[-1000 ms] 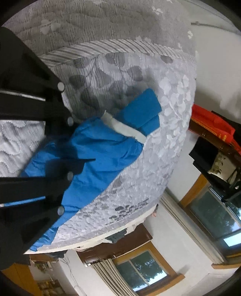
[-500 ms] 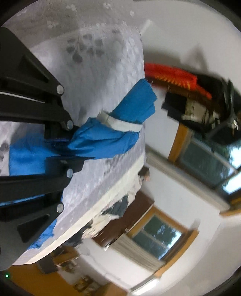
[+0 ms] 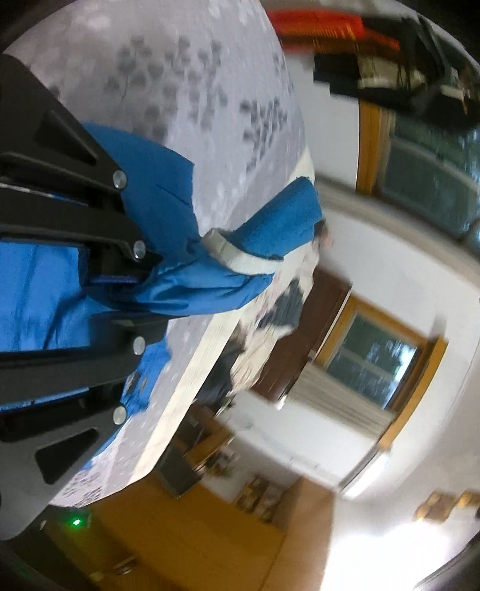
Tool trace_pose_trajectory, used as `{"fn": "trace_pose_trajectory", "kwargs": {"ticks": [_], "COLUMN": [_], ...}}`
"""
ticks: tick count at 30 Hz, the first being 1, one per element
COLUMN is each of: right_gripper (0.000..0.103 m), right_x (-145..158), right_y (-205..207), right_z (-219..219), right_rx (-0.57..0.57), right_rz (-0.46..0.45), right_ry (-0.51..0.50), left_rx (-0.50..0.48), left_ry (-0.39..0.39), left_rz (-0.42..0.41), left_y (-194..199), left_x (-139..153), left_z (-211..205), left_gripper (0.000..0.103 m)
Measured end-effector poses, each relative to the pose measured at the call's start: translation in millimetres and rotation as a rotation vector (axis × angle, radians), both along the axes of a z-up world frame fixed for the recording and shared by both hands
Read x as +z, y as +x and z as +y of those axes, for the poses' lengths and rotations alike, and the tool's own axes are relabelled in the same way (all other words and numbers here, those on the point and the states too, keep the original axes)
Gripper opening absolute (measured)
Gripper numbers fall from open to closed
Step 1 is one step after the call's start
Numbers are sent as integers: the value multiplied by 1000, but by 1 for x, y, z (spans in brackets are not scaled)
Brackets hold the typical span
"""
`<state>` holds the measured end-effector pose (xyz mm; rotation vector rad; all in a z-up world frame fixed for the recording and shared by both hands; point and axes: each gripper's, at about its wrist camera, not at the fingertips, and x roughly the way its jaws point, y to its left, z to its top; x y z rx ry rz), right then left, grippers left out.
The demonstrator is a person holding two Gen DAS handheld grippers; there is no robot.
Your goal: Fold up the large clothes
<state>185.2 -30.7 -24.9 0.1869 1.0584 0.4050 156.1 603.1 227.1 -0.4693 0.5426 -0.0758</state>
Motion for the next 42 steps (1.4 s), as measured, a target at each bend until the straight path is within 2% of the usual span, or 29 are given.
{"fn": "trace_pose_trajectory", "kwargs": {"ticks": [3,7,13,17,19,23,25,27,31,33,35,37,39,42], "right_gripper": [74,74,74,74,74,75,75,75,75,75,75,75,75,75], "right_x": [1,2,-2,-6,-7,-8,-8,-8,-7,-6,-2,8,16,25], "right_y": [0,0,2,3,4,4,4,4,4,4,2,-3,-7,-10], "right_z": [-2,-3,-2,0,0,2,2,2,2,1,1,5,10,28], "right_rx": [-10,-8,-6,-2,0,3,4,4,2,-2,-6,12,37,97], "right_rz": [-3,-4,4,7,8,8,8,8,5,4,-1,-21,-29,-14], "right_ry": [-12,-12,-17,-27,-31,-36,-36,-36,-32,-23,-17,9,40,85], "left_rx": [-59,-109,-155,-194,-231,-354,-416,-452,-494,-499,-477,-419,-338,-275], "left_ry": [12,18,62,126,165,237,264,241,40,-12,-5,47,92,110], "left_rz": [20,97,211,235,239,248,264,282,305,290,241,199,209,252], "left_y": [13,31,53,55,53,48,42,40,28,20,9,3,5,14], "left_x": [-12,-49,-103,-117,-119,-115,-119,-121,-113,-105,-91,-83,-86,-99], "left_z": [-35,-68,-84,-91,-97,-122,-131,-129,-93,-78,-62,-44,-25,-8], "left_gripper": [8,8,9,11,14,32,35,37,40,40,44,50,50,50]}}
